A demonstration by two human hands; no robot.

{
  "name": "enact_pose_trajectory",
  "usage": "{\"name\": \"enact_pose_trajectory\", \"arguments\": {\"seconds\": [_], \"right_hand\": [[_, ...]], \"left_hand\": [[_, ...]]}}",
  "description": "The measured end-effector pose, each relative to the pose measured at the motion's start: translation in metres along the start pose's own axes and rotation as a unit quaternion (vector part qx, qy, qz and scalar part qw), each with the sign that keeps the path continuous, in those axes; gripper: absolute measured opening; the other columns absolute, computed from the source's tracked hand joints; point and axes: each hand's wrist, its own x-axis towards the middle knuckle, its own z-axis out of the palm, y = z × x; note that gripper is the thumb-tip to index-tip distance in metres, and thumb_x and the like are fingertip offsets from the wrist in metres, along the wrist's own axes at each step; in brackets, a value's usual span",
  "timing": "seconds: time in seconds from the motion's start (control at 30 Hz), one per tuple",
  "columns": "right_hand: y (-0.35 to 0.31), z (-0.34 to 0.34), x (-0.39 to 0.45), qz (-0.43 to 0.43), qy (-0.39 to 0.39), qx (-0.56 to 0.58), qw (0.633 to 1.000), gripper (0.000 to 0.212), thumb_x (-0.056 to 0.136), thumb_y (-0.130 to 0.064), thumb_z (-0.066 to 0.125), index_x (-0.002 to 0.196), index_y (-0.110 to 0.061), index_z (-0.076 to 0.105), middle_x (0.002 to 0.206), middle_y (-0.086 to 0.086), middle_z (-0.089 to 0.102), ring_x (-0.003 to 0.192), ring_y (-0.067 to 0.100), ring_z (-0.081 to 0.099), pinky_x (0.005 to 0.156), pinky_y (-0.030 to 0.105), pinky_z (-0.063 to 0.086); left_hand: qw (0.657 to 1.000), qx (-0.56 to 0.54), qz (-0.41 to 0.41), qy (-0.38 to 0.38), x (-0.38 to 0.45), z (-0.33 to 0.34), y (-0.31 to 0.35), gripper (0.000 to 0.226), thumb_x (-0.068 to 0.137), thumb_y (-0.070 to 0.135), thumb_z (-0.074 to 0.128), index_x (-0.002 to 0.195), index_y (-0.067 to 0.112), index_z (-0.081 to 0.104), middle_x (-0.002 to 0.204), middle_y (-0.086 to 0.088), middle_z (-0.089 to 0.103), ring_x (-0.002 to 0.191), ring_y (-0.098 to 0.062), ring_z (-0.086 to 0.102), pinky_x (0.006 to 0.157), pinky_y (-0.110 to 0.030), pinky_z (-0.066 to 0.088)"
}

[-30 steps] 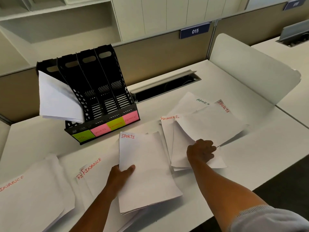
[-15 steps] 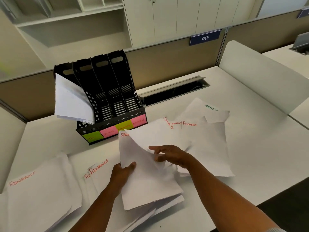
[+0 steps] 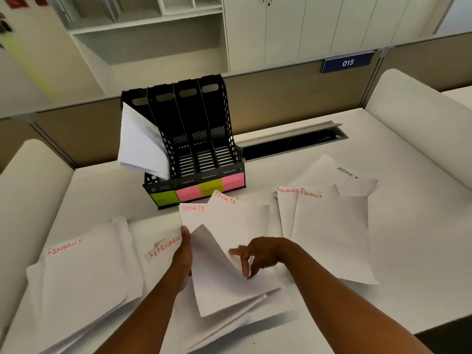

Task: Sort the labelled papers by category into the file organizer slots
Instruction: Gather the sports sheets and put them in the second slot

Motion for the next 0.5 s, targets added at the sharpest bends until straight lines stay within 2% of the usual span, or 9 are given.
{"name": "enact_pose_trajectory", "arguments": {"seconds": [0.07, 0.13, 0.23, 0.3, 0.37, 0.43, 0.5], "right_hand": [[0.001, 0.001, 0.001, 0.020, -0.008, -0.009, 1.000, 0.026, 0.080, -0.013, 0.074, 0.106, -0.012, 0.070, 0.153, -0.010, 0.034, 0.143, 0.014, 0.026, 0.112, 0.033, 0.027], [0.003, 0.002, -0.001, 0.044, -0.014, -0.041, 0.998, 0.034, 0.082, -0.015, 0.072, 0.116, -0.014, 0.067, 0.154, -0.007, 0.033, 0.143, 0.016, 0.027, 0.112, 0.034, 0.026], [0.006, 0.003, -0.004, 0.047, -0.006, -0.069, 0.996, 0.026, 0.086, -0.007, 0.063, 0.111, -0.011, 0.069, 0.153, -0.009, 0.034, 0.141, 0.014, 0.028, 0.110, 0.030, 0.026], [0.008, 0.004, -0.007, 0.038, 0.033, -0.039, 0.998, 0.030, 0.085, 0.004, 0.052, 0.103, -0.009, 0.072, 0.150, -0.008, 0.039, 0.139, 0.013, 0.032, 0.110, 0.026, 0.025], [0.011, 0.008, -0.012, 0.037, 0.153, 0.036, 0.987, 0.036, 0.081, 0.008, 0.045, 0.095, -0.009, 0.073, 0.142, -0.001, 0.051, 0.133, 0.015, 0.042, 0.104, 0.020, 0.028], [0.017, 0.011, -0.016, 0.039, 0.305, 0.137, 0.942, 0.033, 0.077, 0.010, 0.046, 0.093, -0.007, 0.070, 0.127, 0.008, 0.061, 0.123, 0.022, 0.052, 0.097, 0.020, 0.036], [0.020, 0.010, -0.017, 0.063, 0.406, 0.198, 0.890, 0.026, 0.082, 0.004, 0.052, 0.102, -0.007, 0.064, 0.122, 0.010, 0.061, 0.110, 0.022, 0.057, 0.087, 0.023, 0.042]], "left_hand": [[1.000, -0.007, -0.001, -0.030, -0.004, -0.003, 0.001, 0.050, 0.081, 0.065, 0.057, 0.116, 0.030, 0.055, 0.106, -0.007, 0.065, 0.098, -0.033, 0.063, 0.081, -0.053, 0.054], [0.998, 0.013, -0.009, -0.063, -0.005, -0.007, 0.002, 0.043, 0.079, 0.059, 0.066, 0.110, 0.030, 0.057, 0.102, -0.007, 0.066, 0.093, -0.032, 0.064, 0.074, -0.047, 0.055], [0.991, 0.079, -0.021, -0.102, -0.002, -0.012, 0.000, 0.043, 0.084, 0.033, 0.070, 0.123, 0.019, 0.057, 0.110, -0.012, 0.066, 0.100, -0.034, 0.062, 0.087, -0.050, 0.053], [0.986, 0.108, -0.028, -0.124, 0.000, -0.015, -0.002, 0.041, 0.086, 0.020, 0.067, 0.124, 0.010, 0.059, 0.111, -0.014, 0.068, 0.101, -0.034, 0.064, 0.094, -0.050, 0.051], [0.984, 0.116, -0.027, -0.134, -0.002, -0.019, -0.003, 0.036, 0.087, 0.017, 0.066, 0.122, 0.011, 0.060, 0.108, -0.013, 0.070, 0.097, -0.034, 0.066, 0.093, -0.050, 0.052], [0.983, 0.123, -0.017, -0.138, -0.002, -0.021, -0.002, 0.035, 0.089, 0.018, 0.065, 0.123, 0.012, 0.058, 0.110, -0.011, 0.069, 0.097, -0.033, 0.066, 0.092, -0.048, 0.052], [0.982, 0.128, -0.006, -0.135, -0.002, -0.024, -0.001, 0.037, 0.091, 0.019, 0.064, 0.127, 0.012, 0.056, 0.114, -0.011, 0.067, 0.099, -0.032, 0.064, 0.092, -0.046, 0.052]]}}
